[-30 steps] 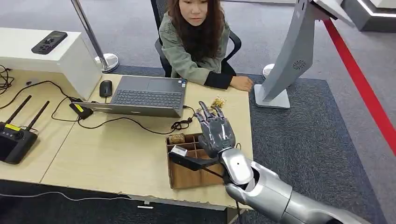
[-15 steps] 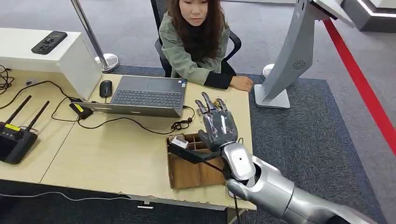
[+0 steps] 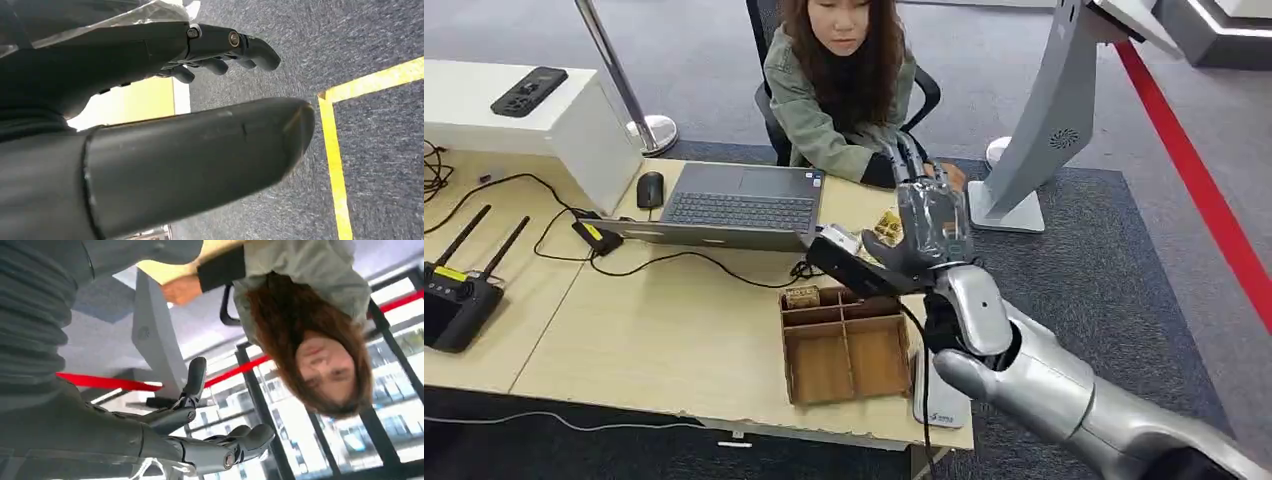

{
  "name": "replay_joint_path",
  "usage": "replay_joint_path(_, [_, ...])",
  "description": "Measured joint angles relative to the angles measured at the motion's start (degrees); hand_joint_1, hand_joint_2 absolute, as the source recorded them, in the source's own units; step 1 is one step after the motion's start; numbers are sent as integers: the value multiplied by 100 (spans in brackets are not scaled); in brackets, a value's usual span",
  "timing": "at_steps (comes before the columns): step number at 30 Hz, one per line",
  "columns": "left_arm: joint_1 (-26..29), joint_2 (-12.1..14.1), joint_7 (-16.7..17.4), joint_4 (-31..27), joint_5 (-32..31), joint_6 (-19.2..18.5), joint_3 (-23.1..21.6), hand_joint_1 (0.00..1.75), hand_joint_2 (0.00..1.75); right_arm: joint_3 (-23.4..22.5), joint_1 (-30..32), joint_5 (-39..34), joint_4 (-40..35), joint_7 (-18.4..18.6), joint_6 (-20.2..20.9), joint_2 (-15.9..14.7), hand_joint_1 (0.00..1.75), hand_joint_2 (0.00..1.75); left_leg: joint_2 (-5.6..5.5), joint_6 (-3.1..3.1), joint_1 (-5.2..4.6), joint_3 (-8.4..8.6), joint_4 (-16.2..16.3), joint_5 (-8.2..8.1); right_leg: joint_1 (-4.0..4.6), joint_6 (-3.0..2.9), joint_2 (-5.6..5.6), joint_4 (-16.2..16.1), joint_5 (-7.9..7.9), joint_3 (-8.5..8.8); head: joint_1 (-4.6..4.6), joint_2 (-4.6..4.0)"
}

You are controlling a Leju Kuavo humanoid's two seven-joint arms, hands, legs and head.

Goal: Pass the card to the sensor for recognition and then transmit it.

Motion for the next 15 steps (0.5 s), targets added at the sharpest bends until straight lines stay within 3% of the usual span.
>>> replay_joint_path(4, [0,0,-11,2,9,0,4,0,0,98,12,-358,-222,35,1120,-290,0,175,0,0,0,-1,0,0,0,0,0,0,0,0,-2,0])
replay_joint_path(15, [-9,35,-9,2,-13,-66,4,0,0,544,336,-281,-179,-55,1564,-535,0,175,-1,0,4,-4,0,0,3,-1,0,0,-1,-1,-2,0])
